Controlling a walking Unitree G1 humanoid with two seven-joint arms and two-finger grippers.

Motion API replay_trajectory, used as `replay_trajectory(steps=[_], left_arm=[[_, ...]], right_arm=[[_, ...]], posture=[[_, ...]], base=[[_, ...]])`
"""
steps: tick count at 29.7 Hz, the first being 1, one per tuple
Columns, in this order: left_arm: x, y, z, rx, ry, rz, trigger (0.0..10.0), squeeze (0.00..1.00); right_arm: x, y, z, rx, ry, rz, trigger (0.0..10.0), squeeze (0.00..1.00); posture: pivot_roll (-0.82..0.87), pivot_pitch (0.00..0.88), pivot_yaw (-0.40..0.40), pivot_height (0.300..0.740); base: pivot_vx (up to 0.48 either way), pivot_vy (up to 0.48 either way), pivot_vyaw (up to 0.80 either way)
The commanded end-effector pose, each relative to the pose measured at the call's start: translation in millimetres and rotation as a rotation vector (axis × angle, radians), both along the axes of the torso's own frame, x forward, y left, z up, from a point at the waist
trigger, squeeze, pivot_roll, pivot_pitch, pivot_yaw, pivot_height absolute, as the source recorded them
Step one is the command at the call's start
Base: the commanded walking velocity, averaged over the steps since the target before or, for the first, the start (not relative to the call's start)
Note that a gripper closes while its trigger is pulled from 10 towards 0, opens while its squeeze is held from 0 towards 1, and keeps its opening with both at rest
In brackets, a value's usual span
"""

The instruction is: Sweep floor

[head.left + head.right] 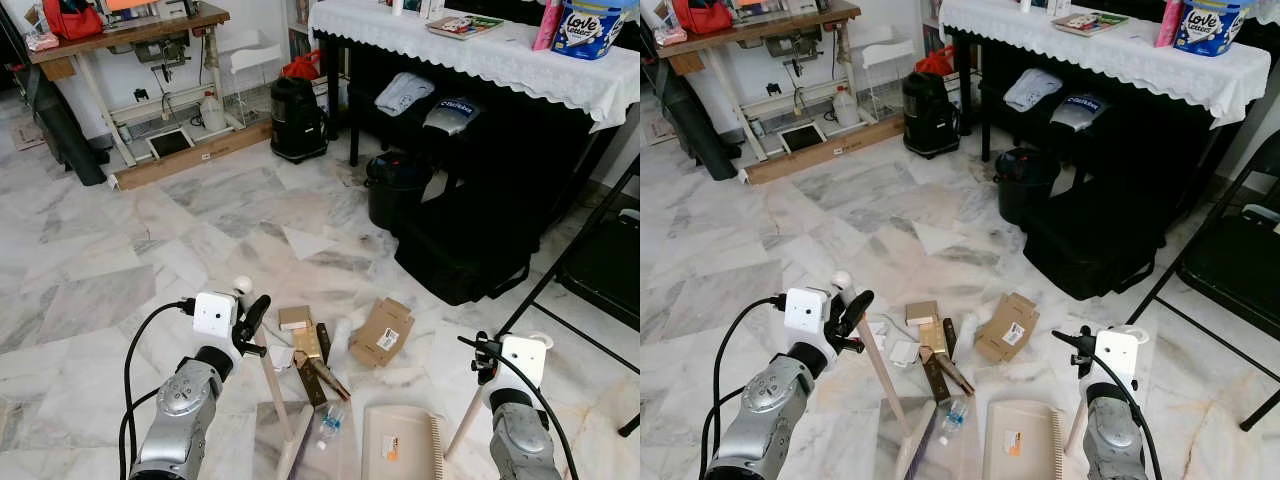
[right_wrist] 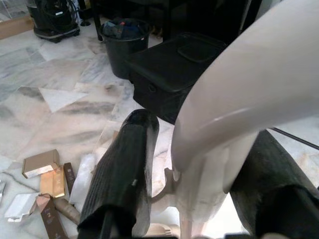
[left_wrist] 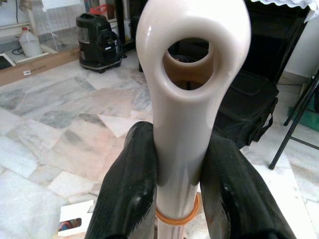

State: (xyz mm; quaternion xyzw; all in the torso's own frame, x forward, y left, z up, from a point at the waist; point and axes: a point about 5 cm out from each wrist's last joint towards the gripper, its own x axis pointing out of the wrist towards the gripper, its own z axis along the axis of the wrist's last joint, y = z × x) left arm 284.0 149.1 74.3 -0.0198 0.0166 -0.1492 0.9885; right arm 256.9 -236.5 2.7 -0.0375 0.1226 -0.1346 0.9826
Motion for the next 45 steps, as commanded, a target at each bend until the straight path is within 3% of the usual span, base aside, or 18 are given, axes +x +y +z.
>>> replay_trajectory(steps=[1,22,23,33,45], left_arm=[[2.9,1.3,4,0.018,-0.017,-0.002,10.0,0.00],[3.2,1.2,4,0.018,-0.019,0.003,10.0,0.00],[3.5,0.9,5,0.017,-0.021,0.002,10.0,0.00],[3.7,2.8,5,0.020,-0.026,0.006,10.0,0.00],[3.8,2.5,7,0.021,-0.032,0.008,10.0,0.00]], right_arm=[[2.0,5.2,1,-0.004,-0.005,0.025,0.0,0.00],[11.2,2.4,15,0.006,-0.105,0.006,0.0,0.00],[14.1,1.0,20,0.008,-0.136,-0.019,10.0,0.00],[22.5,-0.1,33,0.018,-0.219,-0.049,10.0,0.00],[20.8,2.9,27,0.075,-0.212,-0.078,10.0,0.00]], posture=[[0.09,0.000,0.037,0.740],[0.08,0.000,0.036,0.740],[0.08,0.000,0.037,0.740],[0.08,0.000,0.038,0.740],[0.09,0.000,0.039,0.740]], base=[[0.000,0.000,0.00],[0.000,0.000,0.00],[0.000,0.000,0.00],[0.000,0.000,0.00],[0.000,0.000,0.00]])
